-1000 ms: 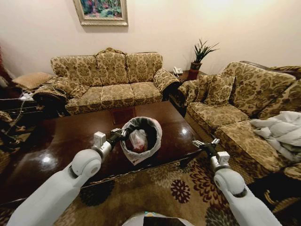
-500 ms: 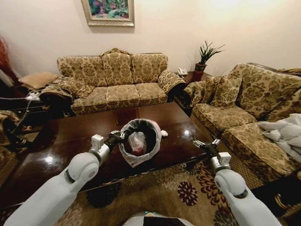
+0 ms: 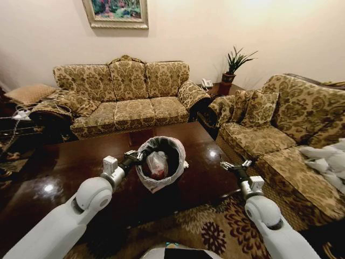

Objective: Move to the front of the table and place the trash on the table into the trash bin.

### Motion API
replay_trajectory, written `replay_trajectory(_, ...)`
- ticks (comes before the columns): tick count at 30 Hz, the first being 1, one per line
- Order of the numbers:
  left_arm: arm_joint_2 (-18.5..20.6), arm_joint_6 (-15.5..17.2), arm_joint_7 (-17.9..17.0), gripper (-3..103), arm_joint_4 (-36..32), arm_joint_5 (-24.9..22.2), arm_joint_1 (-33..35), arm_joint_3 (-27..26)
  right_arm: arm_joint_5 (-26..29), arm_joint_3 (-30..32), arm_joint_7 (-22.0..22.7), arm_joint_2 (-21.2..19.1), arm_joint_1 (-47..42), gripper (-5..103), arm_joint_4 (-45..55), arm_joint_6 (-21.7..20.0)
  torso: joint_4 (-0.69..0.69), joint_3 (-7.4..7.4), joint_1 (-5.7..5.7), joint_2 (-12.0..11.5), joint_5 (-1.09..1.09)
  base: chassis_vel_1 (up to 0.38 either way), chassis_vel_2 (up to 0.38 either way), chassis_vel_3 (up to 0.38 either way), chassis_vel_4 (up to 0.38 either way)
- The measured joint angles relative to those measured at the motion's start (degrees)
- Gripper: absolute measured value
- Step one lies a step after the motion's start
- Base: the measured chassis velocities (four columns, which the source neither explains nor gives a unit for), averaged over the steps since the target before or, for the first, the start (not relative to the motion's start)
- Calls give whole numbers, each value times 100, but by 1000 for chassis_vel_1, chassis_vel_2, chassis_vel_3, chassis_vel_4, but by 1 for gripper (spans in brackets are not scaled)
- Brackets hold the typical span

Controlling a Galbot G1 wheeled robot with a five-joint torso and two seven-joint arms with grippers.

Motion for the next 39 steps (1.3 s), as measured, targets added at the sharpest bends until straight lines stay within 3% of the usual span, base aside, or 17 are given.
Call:
replay_trajectory(21,-27,-26,8,3,42,55,51,20,-261,-197,-13,48,93,100,-167,49,0,-2,-6,3,2,45,59,-54,-53)
replay_trajectory(25,-15,-26,-5,3,73,55,51,14,116,-296,-27,101,97,100,-167,10,4,-2,-5,2,-1,99,86,-74,-53)
replay_trajectory(27,-1,-26,-7,3,123,67,41,-4,743,-441,-235,112,37,100,-153,-155,1,-3,-8,3,0,0,0,0,0)
replay_trajectory(28,-1,-26,-7,3,123,67,41,-4,743,-441,-235,112,37,100,-153,-155,1,-3,-8,3,0,0,0,0,0)
replay_trajectory(31,32,39,-66,3,183,91,-7,-46,1168,-965,-540,58,205,100,-607,-208,-4,-3,-9,3,6,-8,-17,-2,0)
replay_trajectory(37,135,48,-84,3,381,170,-98,-77,1213,-1527,-718,93,934,100,-1475,-241,-2,-3,-8,2,4,-9,-17,-2,2)
replay_trajectory(39,199,15,-37,3,741,262,-373,0,1229,-1787,-772,125,1485,100,-2018,-230,2,-3,-8,3,1,0,0,0,0)
